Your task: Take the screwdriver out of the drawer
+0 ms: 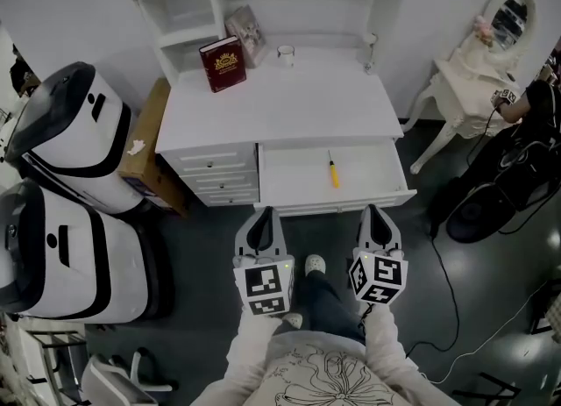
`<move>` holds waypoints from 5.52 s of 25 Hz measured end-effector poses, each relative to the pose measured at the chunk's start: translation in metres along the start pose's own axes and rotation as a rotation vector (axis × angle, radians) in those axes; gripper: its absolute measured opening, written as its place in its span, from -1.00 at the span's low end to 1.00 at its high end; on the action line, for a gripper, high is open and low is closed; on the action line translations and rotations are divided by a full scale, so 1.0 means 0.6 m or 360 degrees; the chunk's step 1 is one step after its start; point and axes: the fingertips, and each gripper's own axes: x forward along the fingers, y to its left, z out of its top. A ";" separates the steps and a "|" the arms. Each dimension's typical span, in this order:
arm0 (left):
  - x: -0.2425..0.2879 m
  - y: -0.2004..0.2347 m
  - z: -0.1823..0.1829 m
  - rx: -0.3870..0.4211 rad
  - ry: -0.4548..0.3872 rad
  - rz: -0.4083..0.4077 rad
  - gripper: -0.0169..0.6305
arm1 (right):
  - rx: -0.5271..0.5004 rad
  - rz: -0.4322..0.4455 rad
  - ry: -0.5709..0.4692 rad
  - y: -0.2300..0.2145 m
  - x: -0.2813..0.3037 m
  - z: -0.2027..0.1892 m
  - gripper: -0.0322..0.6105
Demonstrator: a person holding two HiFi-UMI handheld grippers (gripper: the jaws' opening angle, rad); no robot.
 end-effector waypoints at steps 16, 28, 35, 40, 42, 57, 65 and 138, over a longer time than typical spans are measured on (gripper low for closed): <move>0.280 -0.010 0.063 -0.0032 0.0051 0.0147 -0.92 | 0.0007 0.0182 0.0067 -0.098 0.303 0.061 -0.89; 0.388 -0.009 0.034 -0.0058 0.0173 0.0203 -0.92 | 0.0026 0.0253 0.0199 -0.120 0.419 0.024 -0.89; 0.425 0.015 0.001 -0.0071 0.0271 0.0198 -0.92 | 0.0036 0.0239 0.0297 -0.112 0.464 -0.008 -0.89; 0.459 0.034 -0.021 -0.0075 0.0334 0.0169 -0.92 | 0.0041 0.0222 0.0361 -0.103 0.493 -0.031 -0.89; 0.474 0.044 -0.030 -0.0081 0.0362 0.0154 -0.92 | 0.0035 0.0212 0.0399 -0.098 0.506 -0.043 -0.89; 0.571 0.075 -0.139 -0.0135 0.0609 0.0060 -0.92 | 0.0078 0.0203 0.0694 -0.077 0.590 -0.166 -0.89; 0.596 0.081 -0.199 -0.0176 0.0719 0.0050 -0.92 | 0.0097 0.0181 0.0845 -0.085 0.611 -0.241 -0.73; 0.607 0.097 -0.189 -0.0353 0.0659 0.0126 -0.92 | 0.0123 0.0413 0.1541 -0.052 0.578 -0.383 -0.68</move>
